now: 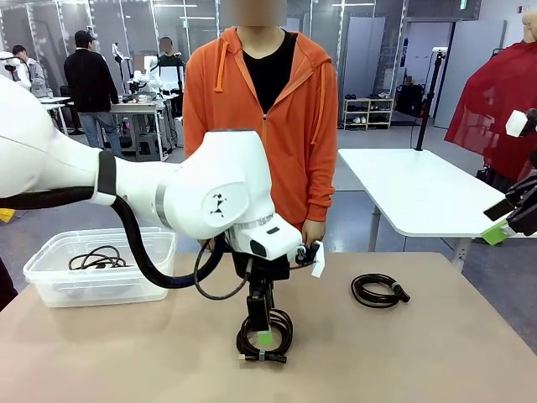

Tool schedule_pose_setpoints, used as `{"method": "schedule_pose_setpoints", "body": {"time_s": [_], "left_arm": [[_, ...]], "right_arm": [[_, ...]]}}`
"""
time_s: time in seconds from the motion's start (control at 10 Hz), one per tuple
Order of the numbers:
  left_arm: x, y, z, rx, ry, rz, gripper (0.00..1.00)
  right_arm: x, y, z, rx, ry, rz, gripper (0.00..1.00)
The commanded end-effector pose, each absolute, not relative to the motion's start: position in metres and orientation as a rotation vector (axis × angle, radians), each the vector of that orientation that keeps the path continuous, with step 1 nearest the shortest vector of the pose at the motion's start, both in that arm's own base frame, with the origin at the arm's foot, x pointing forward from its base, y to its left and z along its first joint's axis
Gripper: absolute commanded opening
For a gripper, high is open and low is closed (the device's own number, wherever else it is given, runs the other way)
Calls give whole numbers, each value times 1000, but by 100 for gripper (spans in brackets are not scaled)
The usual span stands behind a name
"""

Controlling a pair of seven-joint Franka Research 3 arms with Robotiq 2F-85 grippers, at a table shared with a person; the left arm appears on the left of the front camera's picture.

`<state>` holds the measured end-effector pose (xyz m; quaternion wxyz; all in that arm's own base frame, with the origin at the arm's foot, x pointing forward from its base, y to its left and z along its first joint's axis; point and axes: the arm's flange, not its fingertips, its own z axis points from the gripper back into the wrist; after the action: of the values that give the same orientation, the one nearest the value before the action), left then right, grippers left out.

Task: Organize and store the cables.
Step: Place the USB Extension Cable into the Organizing box.

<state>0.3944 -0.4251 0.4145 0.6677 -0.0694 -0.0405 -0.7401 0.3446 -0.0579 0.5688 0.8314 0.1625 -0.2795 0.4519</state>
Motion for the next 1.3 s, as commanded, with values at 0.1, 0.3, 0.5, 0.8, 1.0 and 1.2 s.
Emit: {"method": "schedule_pose_setpoints", "body": {"time_s": [0.1,0.3,0.5,0.8,1.0,1.2], "left_arm": [[390,-426,392,-105,-90,-1653,100],[392,-426,374,-91,-83,-1663,100],[394,-427,358,-92,-87,-1648,100],[398,-426,338,-46,-79,-1622,100],[401,-424,332,-40,-77,-1612,100],[405,-423,323,-41,-81,-1602,100]], "right_arm": [[344,-57,571,344,-598,951,100],[344,-57,571,344,-598,951,100],[344,-57,571,344,-598,951,100],[344,-57,571,344,-598,951,100],[344,-57,571,344,-598,951,100],[344,-57,571,344,-598,951,100]]}}
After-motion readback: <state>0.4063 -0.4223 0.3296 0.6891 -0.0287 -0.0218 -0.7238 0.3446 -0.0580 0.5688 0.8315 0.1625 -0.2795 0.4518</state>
